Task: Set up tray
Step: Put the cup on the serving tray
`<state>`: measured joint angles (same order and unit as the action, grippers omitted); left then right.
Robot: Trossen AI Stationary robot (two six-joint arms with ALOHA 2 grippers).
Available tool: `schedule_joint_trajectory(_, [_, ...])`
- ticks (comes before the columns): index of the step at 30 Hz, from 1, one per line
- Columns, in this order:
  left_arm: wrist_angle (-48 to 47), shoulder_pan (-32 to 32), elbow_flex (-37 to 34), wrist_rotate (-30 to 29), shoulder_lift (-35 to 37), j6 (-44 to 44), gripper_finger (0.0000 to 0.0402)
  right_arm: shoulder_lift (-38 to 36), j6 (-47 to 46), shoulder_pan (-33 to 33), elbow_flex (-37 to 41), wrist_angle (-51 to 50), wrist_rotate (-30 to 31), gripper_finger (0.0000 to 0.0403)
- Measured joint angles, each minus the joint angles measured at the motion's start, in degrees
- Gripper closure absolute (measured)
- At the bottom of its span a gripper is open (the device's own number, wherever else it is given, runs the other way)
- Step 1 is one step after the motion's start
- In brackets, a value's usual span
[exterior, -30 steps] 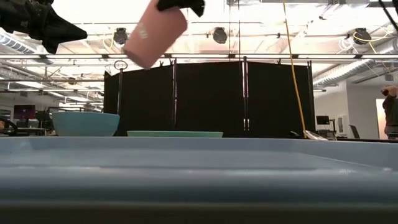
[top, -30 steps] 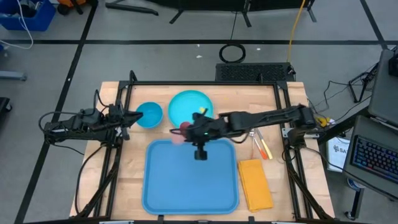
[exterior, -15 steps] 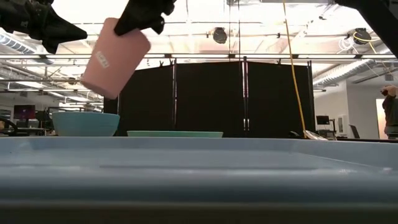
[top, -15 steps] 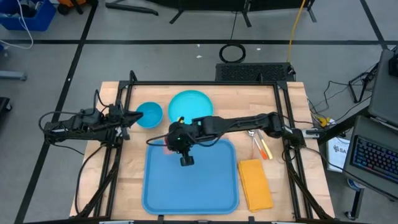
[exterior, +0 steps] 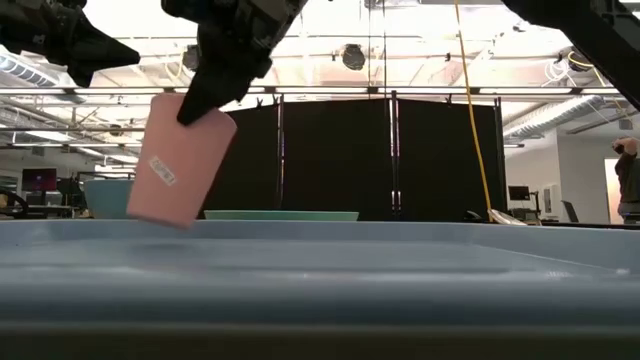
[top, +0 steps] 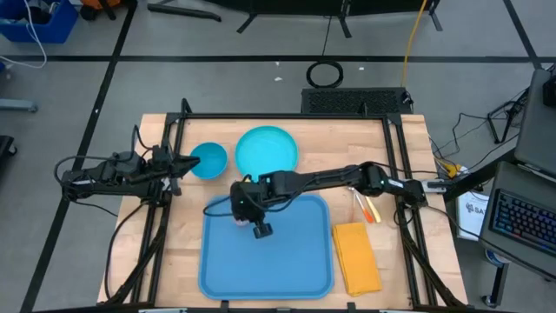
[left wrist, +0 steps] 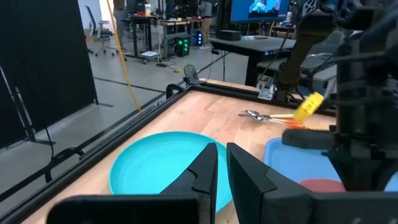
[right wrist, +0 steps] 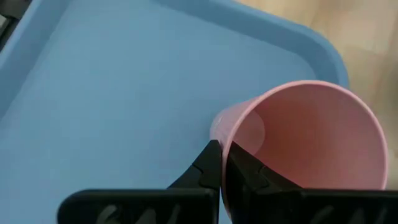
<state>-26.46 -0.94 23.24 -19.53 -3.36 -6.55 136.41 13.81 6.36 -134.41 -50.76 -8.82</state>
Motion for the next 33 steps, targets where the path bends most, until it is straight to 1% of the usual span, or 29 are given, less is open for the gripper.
schedule_joint_trajectory(5, [0.0,0.0,0.0,0.0,0.0,-0.3,0.0366,0.4,2.0,0.4,0.0,-0.5,-0.2,0.0403])
schedule_joint_trajectory(17, [0.6,0.0,0.0,0.0,0.0,-1.6,0.0366,0.4,2.0,0.5,0.1,-1.8,-0.4,0.0391])
schedule_joint_trajectory(24, [1.6,0.0,0.0,0.0,0.0,-1.6,0.0366,0.2,2.2,0.7,3.5,-1.3,-0.4,0.0393])
schedule_joint_trajectory(33, [4.6,0.0,0.0,0.0,0.0,-1.1,0.0366,0.4,2.4,1.3,4.5,1.5,-0.2,0.0365])
